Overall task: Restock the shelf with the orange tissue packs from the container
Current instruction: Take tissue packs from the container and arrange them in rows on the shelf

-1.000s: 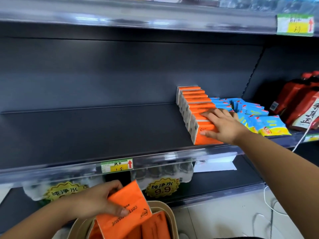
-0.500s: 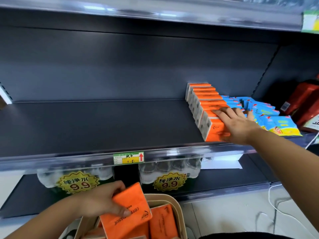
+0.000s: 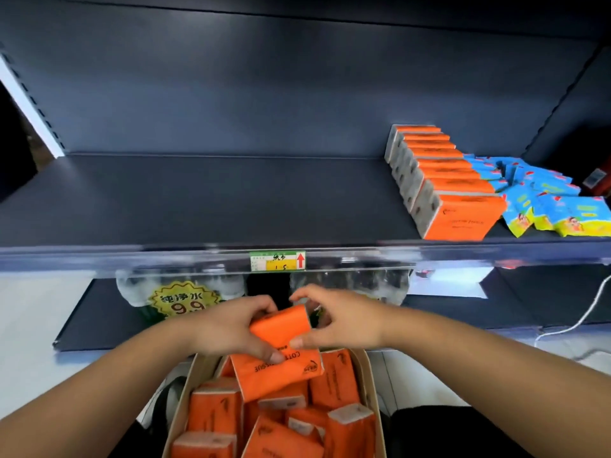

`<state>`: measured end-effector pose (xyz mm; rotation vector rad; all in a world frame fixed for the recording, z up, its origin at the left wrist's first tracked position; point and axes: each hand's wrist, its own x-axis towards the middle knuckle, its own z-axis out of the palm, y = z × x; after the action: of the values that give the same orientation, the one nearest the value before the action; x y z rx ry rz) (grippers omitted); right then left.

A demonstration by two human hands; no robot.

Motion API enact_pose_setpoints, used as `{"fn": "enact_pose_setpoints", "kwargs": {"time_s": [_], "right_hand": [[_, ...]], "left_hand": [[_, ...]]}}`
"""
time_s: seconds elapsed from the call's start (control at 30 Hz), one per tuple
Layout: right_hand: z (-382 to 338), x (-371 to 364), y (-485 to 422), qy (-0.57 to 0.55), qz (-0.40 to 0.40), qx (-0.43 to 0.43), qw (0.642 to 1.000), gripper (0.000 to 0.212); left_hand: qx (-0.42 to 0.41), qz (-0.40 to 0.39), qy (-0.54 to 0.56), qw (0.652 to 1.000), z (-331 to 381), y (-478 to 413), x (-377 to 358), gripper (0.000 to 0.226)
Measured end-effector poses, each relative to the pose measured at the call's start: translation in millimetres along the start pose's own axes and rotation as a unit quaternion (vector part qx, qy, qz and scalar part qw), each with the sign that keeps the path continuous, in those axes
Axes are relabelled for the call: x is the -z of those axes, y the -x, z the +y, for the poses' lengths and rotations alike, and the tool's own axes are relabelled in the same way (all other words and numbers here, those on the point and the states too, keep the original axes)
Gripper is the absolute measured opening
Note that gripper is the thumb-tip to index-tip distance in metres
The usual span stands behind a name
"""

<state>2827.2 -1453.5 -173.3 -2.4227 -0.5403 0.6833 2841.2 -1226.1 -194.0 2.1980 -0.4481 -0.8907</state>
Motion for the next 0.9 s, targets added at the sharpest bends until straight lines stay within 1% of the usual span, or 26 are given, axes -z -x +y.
{"fn": "enact_pose_setpoints", "kwargs": {"time_s": [0.1,0.17,0.23,0.3,0.33,0.37,0.43,0.47,0.53,0.57,0.63,0.7,0.77,0.83,0.9], "right_hand": [[3,-23,-10,-0.046,-0.019,-0.007,0.999,0.049],[8,-28,-13,-0.074,-0.017,-0.010,0.997,0.046],[18,-28,-14,-0.108,-0.056,-0.018,0.992,0.054],[34,-29,-11,-0.098,-0.137,-0.058,0.984,0.074],[42,-32,-10,-0.053,-0.177,-0.082,0.979,0.080],[49,-36,-8,0.013,-0.207,-0.100,0.973,0.081],[60,-49,-1,0.149,-0.253,-0.110,0.950,0.078],[64,-58,1,0.200,-0.275,-0.109,0.934,0.076],[70,-76,5,0.268,-0.303,-0.096,0.909,0.063],[72,-83,5,0.287,-0.302,-0.088,0.905,0.053],[77,-91,4,0.295,-0.284,-0.071,0.909,0.035],[72,-88,3,0.268,-0.276,-0.060,0.921,0.034],[63,-71,1,0.208,-0.261,-0.059,0.941,0.038],[54,-46,1,0.095,-0.227,-0.053,0.968,0.035],[49,-24,4,-0.061,-0.197,-0.034,0.978,0.030]], "left_hand": [[0.001,-0.004,-0.011,1.000,-2,1,-6,0.052],[0.007,-0.003,-0.021,1.000,-3,2,-10,0.051],[0.015,-0.006,-0.025,1.000,-4,2,-12,0.050],[0.024,-0.009,-0.030,0.999,-6,1,-13,0.049],[0.028,-0.011,-0.029,0.999,-8,1,-14,0.049],[0.032,-0.011,-0.026,0.999,-10,0,-15,0.049],[0.038,-0.017,-0.023,0.999,-15,-1,-17,0.050],[0.040,-0.020,-0.024,0.999,-16,-1,-18,0.052],[0.044,-0.020,-0.022,0.999,-19,-3,-18,0.053],[0.045,-0.018,-0.020,0.999,-19,-3,-18,0.053],[0.047,-0.013,-0.025,0.998,-20,-4,-18,0.053],[0.050,-0.006,-0.030,0.998,-20,-5,-17,0.052],[0.054,0.008,-0.029,0.998,-22,-4,-15,0.051],[0.059,0.021,-0.025,0.998,-25,-3,-13,0.051],[0.066,0.029,-0.019,0.997,-27,-2,-11,0.050]]}}
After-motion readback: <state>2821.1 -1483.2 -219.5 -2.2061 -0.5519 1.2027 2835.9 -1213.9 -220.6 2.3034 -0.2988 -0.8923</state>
